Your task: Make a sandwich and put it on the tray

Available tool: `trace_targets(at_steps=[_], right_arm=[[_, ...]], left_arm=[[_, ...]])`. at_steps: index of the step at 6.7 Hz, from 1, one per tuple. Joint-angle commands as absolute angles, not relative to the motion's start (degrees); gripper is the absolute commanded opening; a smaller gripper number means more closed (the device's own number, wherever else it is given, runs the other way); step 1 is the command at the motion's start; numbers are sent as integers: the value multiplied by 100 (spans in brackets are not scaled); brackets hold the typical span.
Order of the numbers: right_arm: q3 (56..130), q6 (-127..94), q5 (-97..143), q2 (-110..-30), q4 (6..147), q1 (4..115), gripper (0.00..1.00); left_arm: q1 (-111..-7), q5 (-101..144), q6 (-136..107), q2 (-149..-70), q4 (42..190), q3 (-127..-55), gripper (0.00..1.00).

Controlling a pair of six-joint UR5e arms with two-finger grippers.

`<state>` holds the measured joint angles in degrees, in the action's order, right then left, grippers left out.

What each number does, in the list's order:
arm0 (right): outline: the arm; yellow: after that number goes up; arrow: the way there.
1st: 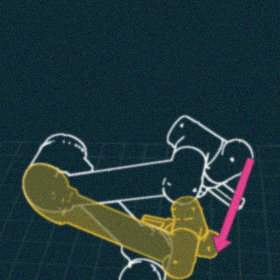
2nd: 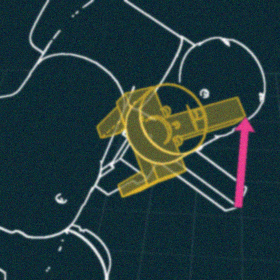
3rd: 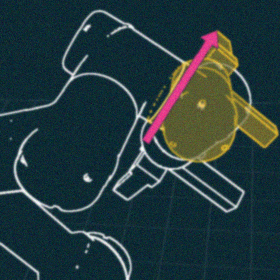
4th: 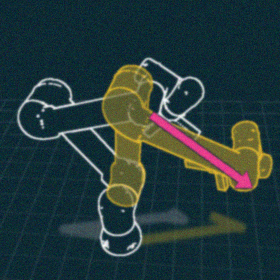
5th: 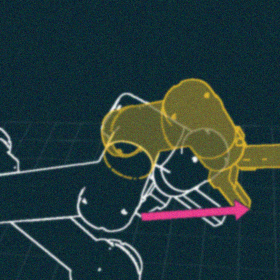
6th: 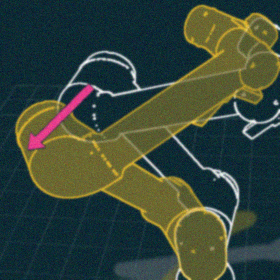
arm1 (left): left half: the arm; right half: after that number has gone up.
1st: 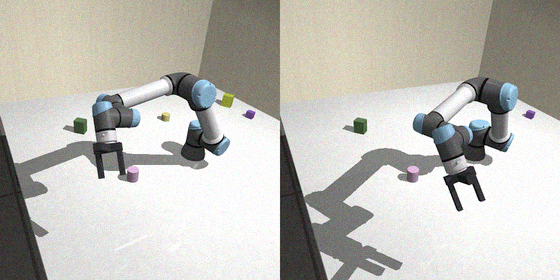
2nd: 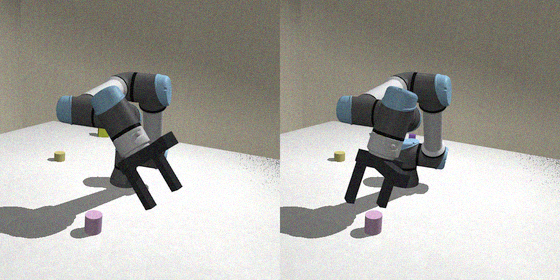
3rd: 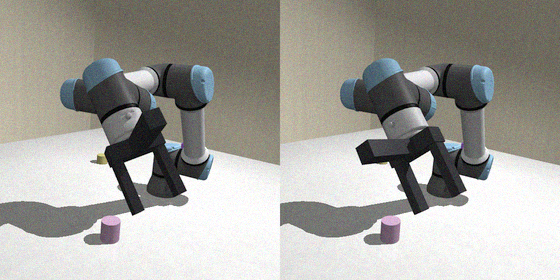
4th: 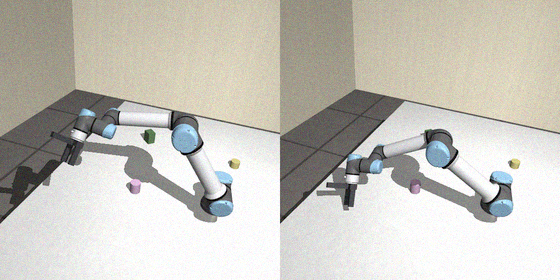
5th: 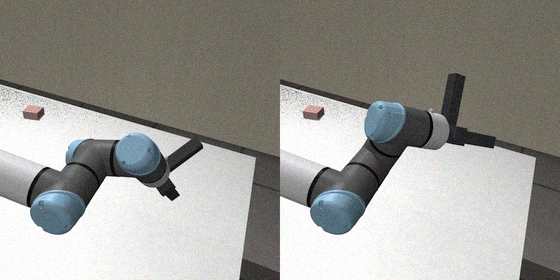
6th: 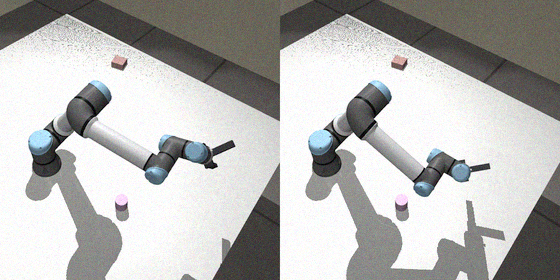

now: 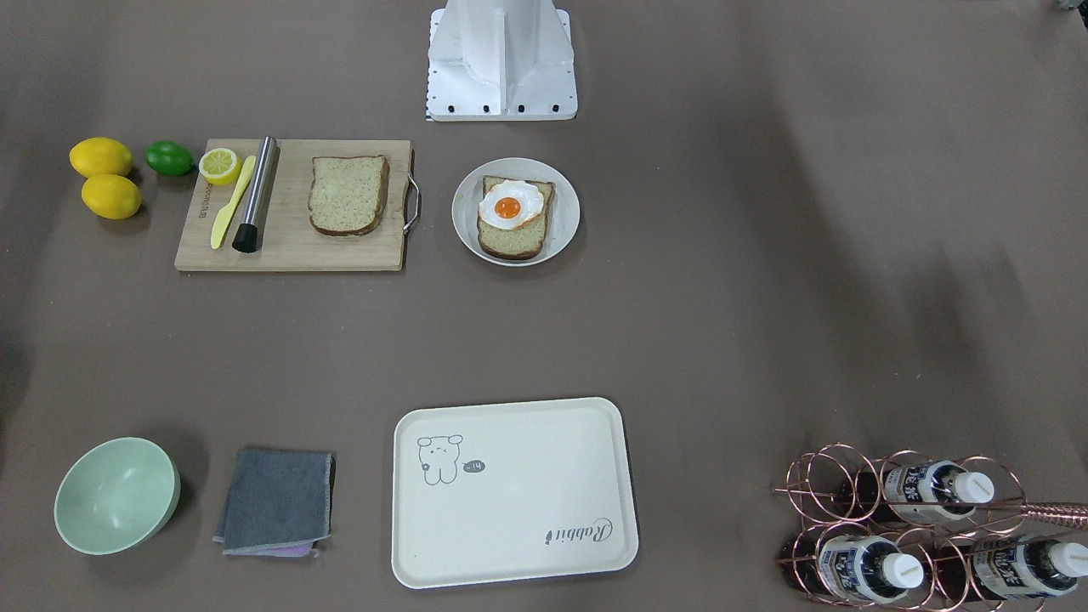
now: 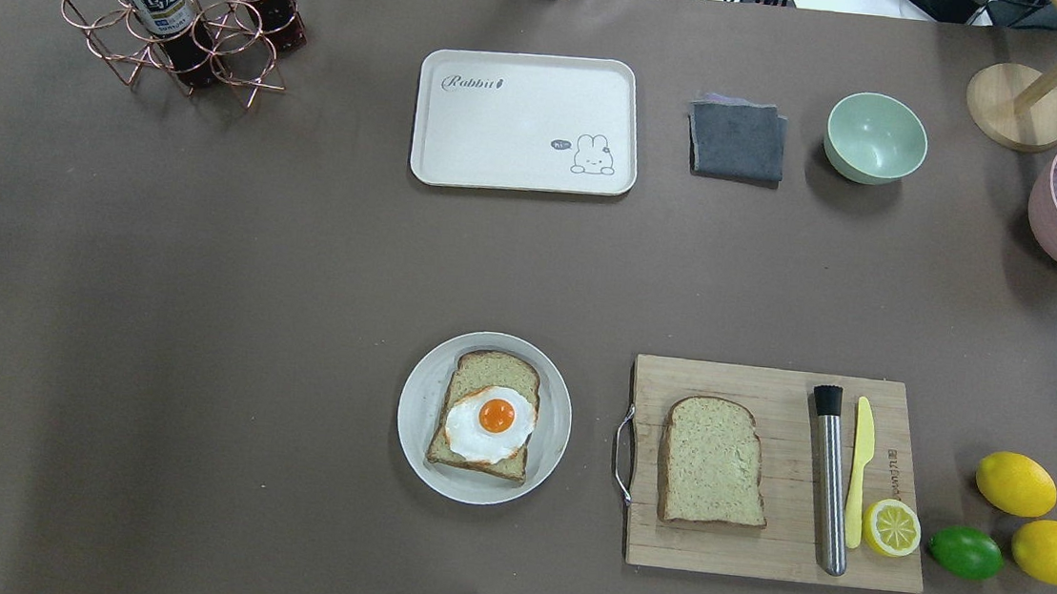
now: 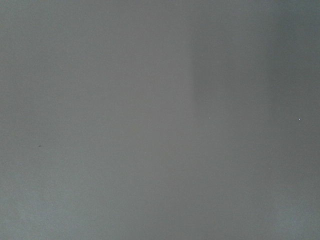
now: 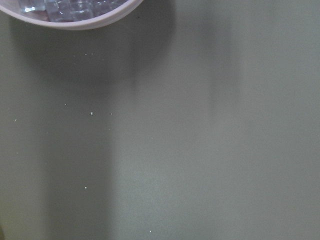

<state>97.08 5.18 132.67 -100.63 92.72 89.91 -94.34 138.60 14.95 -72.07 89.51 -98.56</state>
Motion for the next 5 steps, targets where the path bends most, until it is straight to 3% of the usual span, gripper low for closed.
trace_targets(at_steps=[1, 5], right_arm=[[9712, 519, 13271, -10063, 9272, 8991, 100], [9712, 519, 13298, -10055, 9272, 8991, 100]], left_arm=[[-9335, 13702, 1450, -7294, 8843, -10071, 98], [-8913, 13702, 537, -7531, 8262, -10644, 98]])
